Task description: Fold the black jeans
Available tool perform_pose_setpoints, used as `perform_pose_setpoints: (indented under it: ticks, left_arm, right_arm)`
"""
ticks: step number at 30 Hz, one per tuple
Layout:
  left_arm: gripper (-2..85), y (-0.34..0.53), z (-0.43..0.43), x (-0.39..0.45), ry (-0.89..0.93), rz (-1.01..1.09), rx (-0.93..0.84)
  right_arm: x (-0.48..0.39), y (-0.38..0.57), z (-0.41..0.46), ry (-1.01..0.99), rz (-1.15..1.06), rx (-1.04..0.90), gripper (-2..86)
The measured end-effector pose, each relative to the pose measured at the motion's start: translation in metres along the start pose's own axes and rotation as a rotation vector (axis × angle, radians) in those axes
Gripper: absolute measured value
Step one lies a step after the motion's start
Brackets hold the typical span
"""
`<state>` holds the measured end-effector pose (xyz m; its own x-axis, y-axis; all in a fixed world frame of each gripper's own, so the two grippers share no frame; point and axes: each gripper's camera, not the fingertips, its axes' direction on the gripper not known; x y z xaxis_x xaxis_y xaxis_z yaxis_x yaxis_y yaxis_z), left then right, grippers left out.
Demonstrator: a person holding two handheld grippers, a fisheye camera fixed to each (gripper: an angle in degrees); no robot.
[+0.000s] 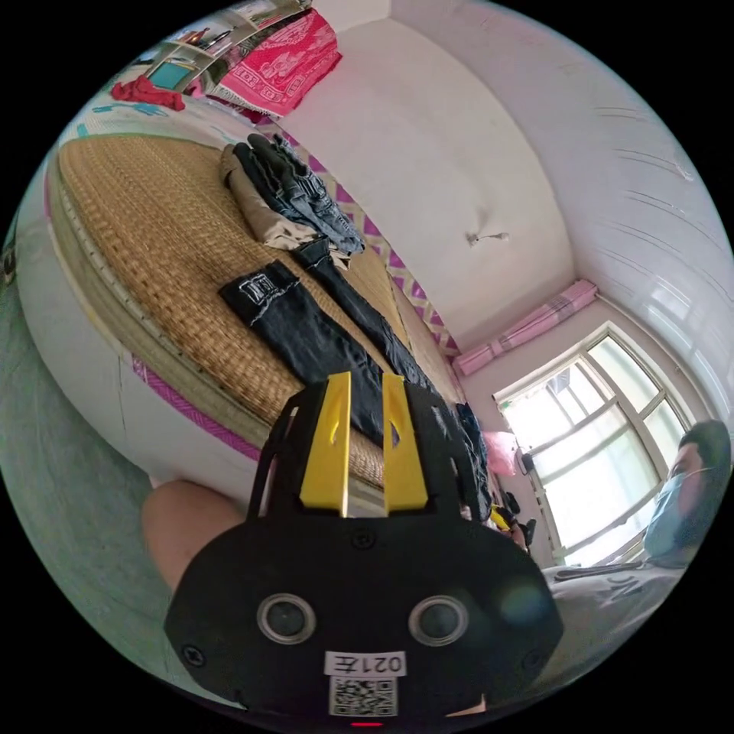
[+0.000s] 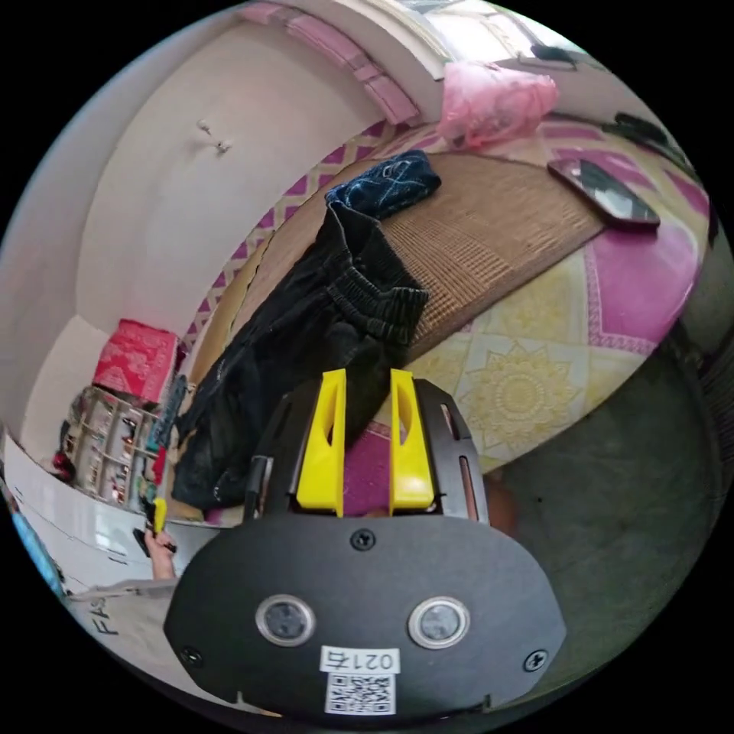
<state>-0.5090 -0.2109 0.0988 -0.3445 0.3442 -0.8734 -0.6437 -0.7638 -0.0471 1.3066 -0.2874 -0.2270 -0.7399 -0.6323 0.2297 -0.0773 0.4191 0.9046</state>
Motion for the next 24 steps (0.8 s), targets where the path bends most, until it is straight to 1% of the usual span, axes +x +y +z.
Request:
perform_pose_setpoints:
  ticks: [3,5,8,12,16,18,21,22,24]
  left_arm:
    - [8.1,0.001,-0.011,-0.01,0.023,-0.038,0.004]
    - [8.8,0.002,-0.017,-0.019,0.043,-0.071,-0.005]
    - [9.0,0.006,-0.021,-0.027,0.056,-0.102,-0.013]
    - [8.8,0.008,-0.016,-0.029,0.054,-0.114,-0.032]
    - [8.3,0.003,-0.007,-0.022,0.036,-0.095,-0.052]
    - [8.2,-0.001,-0.001,-0.019,0.035,-0.088,-0.068]
    - [8.1,-0.005,0.007,-0.015,0.026,-0.105,-0.093]
    - [8.1,-0.007,0.009,-0.016,0.018,-0.128,-0.102]
    - [8.1,-0.009,0.009,-0.017,0.012,-0.166,-0.101]
  right_arm:
    - [0.029,-0.029,-0.02,-0.107,0.119,0.025,9.0]
    - [0.06,-0.045,-0.038,-0.237,0.217,0.027,9.1]
    - [0.089,-0.057,-0.057,-0.344,0.3,0.014,8.9]
    - [0.091,-0.068,-0.082,-0.33,0.3,0.025,8.7]
    - [0.069,-0.084,-0.087,-0.381,0.278,-0.019,9.5]
    - [0.054,-0.091,-0.088,-0.344,0.251,-0.025,8.8]
    - [0.041,-0.101,-0.097,-0.302,0.244,-0.008,4.1]
    - [0.04,-0.101,-0.104,-0.317,0.254,0.02,2.2]
    - [0.04,-0.1,-0.115,-0.347,0.279,0.044,1.3]
